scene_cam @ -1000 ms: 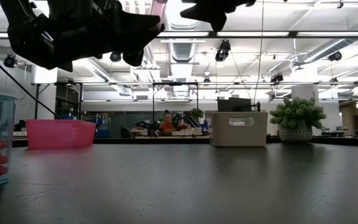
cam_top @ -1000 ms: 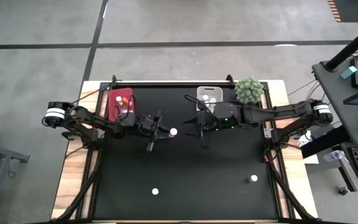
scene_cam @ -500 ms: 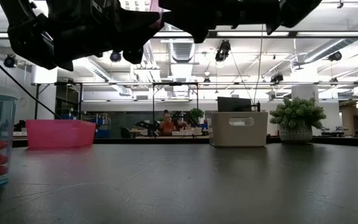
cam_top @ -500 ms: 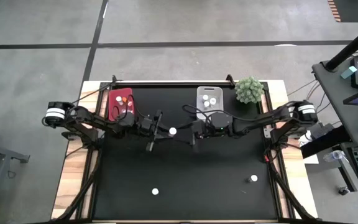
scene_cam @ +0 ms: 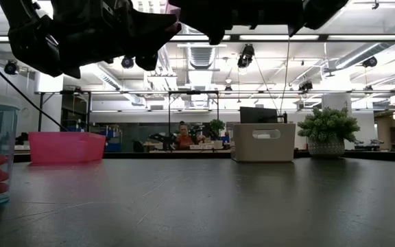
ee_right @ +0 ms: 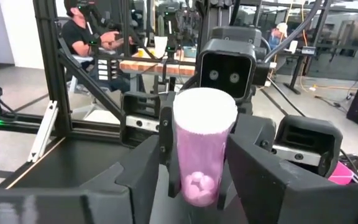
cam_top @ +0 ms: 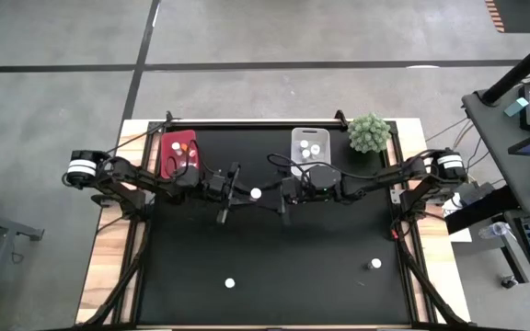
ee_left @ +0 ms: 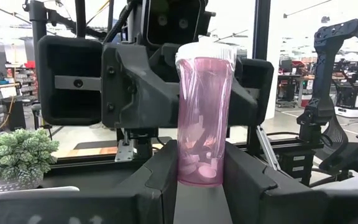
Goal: Pick and place medicine bottles into bin by pill shape (circle, oval)
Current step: Put pink tablet bottle into the red bin
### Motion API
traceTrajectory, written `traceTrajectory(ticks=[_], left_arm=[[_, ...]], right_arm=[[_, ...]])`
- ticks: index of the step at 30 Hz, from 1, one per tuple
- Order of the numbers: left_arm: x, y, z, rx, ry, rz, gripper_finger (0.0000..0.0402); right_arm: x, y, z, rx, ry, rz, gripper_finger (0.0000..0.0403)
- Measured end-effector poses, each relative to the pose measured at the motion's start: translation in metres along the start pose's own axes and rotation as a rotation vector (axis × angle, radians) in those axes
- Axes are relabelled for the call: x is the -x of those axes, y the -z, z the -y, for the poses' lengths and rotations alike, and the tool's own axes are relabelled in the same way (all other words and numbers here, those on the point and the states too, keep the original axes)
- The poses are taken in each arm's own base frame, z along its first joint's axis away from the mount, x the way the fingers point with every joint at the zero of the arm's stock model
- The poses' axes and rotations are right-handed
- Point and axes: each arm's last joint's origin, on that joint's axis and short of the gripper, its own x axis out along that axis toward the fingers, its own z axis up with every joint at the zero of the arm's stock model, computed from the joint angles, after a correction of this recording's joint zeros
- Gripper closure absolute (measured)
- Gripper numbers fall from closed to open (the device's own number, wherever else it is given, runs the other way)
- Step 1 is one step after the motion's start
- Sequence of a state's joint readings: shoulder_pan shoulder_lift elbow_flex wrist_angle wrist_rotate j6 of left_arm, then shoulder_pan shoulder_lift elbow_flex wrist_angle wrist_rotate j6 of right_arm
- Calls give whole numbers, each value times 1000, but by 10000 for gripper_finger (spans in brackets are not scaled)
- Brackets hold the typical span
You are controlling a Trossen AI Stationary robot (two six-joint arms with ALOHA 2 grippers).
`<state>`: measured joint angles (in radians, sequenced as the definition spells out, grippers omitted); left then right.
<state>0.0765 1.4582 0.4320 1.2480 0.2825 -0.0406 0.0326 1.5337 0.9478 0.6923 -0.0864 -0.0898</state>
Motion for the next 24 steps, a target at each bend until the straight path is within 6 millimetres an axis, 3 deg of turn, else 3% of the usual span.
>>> traceTrajectory(ticks=[11, 20, 24], left_arm=[[0, 0, 0, 0, 1, 0, 309], [0, 0, 0, 4, 1, -1, 304], [0, 1, 0, 8, 0, -13, 279]], right_arm=[[0, 1, 0, 7, 6, -9, 301], [0, 2, 0, 9, 4, -10, 310], [0, 3, 0, 6, 0, -32, 310]])
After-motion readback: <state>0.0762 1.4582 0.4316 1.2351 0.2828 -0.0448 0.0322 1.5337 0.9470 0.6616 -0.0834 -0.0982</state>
